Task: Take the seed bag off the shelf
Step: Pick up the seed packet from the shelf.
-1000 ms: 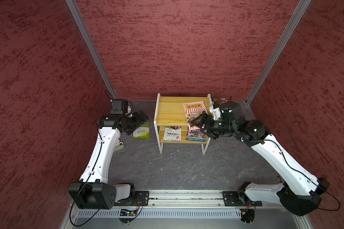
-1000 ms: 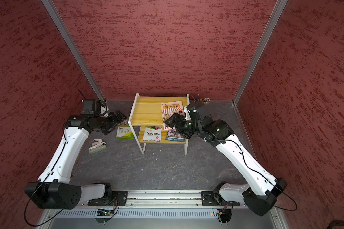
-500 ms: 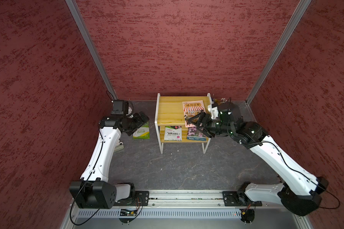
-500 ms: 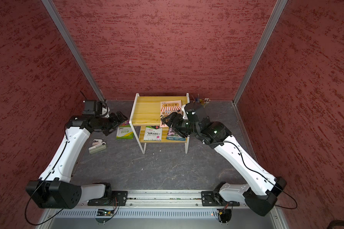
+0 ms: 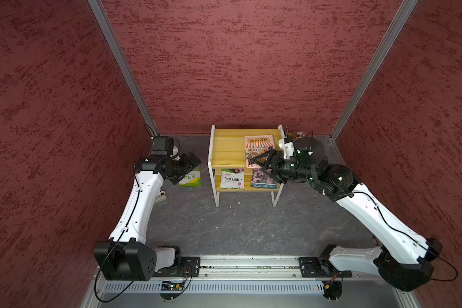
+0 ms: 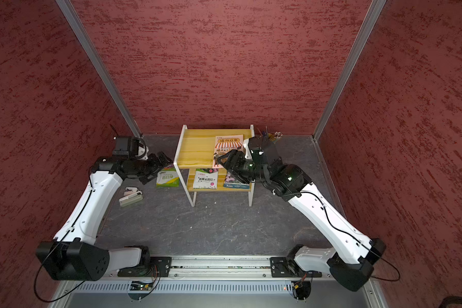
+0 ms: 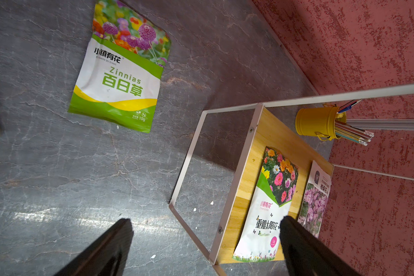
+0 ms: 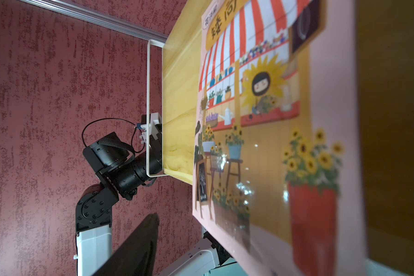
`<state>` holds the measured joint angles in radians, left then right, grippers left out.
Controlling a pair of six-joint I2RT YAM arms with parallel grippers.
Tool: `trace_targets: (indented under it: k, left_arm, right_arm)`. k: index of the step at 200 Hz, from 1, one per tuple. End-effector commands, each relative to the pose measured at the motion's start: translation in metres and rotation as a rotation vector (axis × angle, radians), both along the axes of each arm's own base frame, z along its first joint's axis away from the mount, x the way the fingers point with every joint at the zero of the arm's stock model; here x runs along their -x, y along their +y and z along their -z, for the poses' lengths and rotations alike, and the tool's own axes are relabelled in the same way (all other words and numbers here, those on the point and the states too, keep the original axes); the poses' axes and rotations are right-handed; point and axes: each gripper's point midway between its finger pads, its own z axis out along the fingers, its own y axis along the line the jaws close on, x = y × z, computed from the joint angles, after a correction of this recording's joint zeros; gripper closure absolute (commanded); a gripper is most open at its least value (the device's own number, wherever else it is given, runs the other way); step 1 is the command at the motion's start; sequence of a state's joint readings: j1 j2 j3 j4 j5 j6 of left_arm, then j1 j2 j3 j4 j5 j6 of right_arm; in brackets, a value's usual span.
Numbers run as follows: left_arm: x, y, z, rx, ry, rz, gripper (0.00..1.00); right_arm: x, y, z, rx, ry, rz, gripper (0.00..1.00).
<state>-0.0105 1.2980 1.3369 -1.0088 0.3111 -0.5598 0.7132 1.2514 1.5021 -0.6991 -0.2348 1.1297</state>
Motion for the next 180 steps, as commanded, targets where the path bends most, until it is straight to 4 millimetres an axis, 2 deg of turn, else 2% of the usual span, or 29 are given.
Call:
trace_targets:
  k: [1, 42, 71, 82, 125, 180]
  left_arm:
    - [-0.004, 0.000, -0.002, 0.000, -0.021, 0.010, 0.00]
    - [-0.004, 0.000, 0.002, 0.002, -0.015, 0.013, 0.00]
    - [-0.002, -0.001, 0.005, 0.003, -0.010, 0.013, 0.00]
    - [0.000, -0.001, 0.007, 0.004, -0.007, 0.015, 0.00]
    - [0.002, -0.001, 0.012, 0.009, 0.001, 0.015, 0.00]
    - [0.004, -0.001, 0.012, 0.010, 0.001, 0.017, 0.00]
  right_arm:
    - [-0.015, -0.003, -0.029, -0.063, -0.112, 0.065, 0.36]
    - [-0.020, -0.001, -0.027, -0.080, -0.109, 0.082, 0.55]
    - [-0.022, 0.000, -0.023, -0.088, -0.102, 0.089, 0.81]
    - [-0.022, 0.000, -0.022, -0.088, -0.099, 0.090, 0.87]
    - [-0.021, -0.001, -0.021, -0.092, -0.095, 0.092, 1.00]
    - [-0.007, -0.016, -0.022, -0.103, -0.091, 0.112, 1.00]
